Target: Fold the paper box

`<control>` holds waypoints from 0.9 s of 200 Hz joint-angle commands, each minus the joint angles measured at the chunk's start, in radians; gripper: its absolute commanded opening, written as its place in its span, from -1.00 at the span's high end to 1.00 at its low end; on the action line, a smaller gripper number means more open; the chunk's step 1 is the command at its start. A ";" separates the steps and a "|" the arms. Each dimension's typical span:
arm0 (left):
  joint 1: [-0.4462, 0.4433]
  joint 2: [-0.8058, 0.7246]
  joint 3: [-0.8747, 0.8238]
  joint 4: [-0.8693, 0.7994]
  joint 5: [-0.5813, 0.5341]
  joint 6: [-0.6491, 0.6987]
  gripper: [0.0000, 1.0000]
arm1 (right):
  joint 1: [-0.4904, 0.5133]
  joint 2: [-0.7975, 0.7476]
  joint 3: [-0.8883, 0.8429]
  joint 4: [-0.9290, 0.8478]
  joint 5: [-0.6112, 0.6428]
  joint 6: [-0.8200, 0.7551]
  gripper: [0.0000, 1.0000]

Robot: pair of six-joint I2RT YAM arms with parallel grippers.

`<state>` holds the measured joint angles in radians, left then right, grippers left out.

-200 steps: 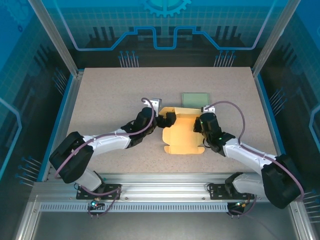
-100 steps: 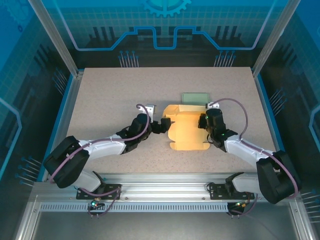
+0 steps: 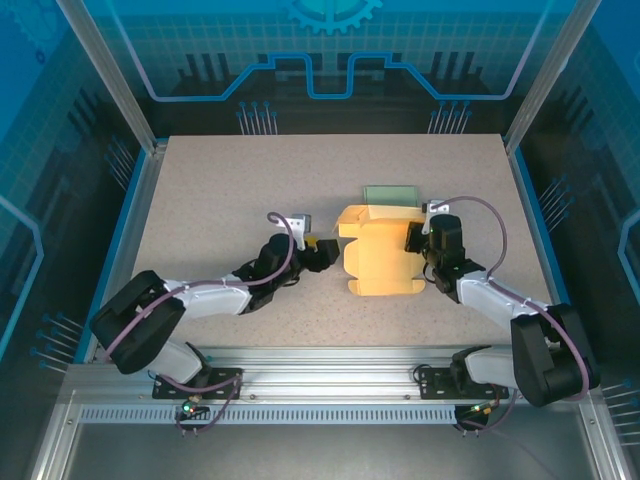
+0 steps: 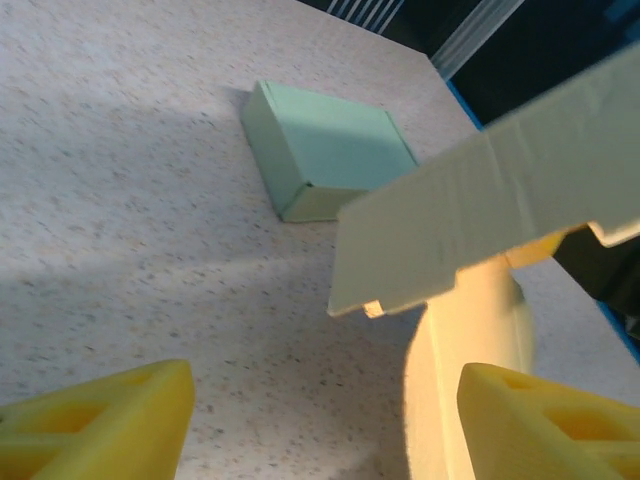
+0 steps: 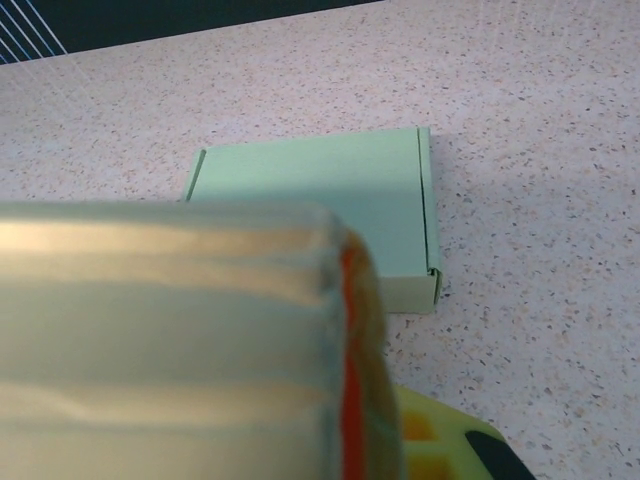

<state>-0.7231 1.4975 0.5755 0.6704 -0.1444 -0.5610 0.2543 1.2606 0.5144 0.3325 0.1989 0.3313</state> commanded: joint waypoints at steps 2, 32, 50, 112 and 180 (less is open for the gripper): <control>-0.041 0.033 -0.011 0.154 0.060 -0.035 -0.41 | -0.011 -0.007 0.011 0.028 -0.037 -0.018 1.00; -0.052 0.029 0.016 0.111 0.042 -0.030 -0.42 | -0.005 -0.084 0.015 -0.019 0.006 -0.073 1.00; -0.053 0.024 0.017 0.103 0.031 -0.022 -0.42 | -0.007 -0.115 0.027 -0.057 0.037 -0.105 1.00; -0.055 0.043 -0.002 0.176 0.025 -0.039 -0.26 | -0.036 -0.085 0.016 -0.045 0.010 -0.108 1.00; -0.068 0.197 0.060 0.312 0.008 -0.061 -0.04 | -0.062 -0.081 0.017 -0.046 -0.020 -0.094 1.00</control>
<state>-0.7849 1.6539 0.5938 0.8886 -0.1123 -0.6048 0.2066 1.1782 0.5179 0.2783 0.1982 0.2344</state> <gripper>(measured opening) 0.501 0.103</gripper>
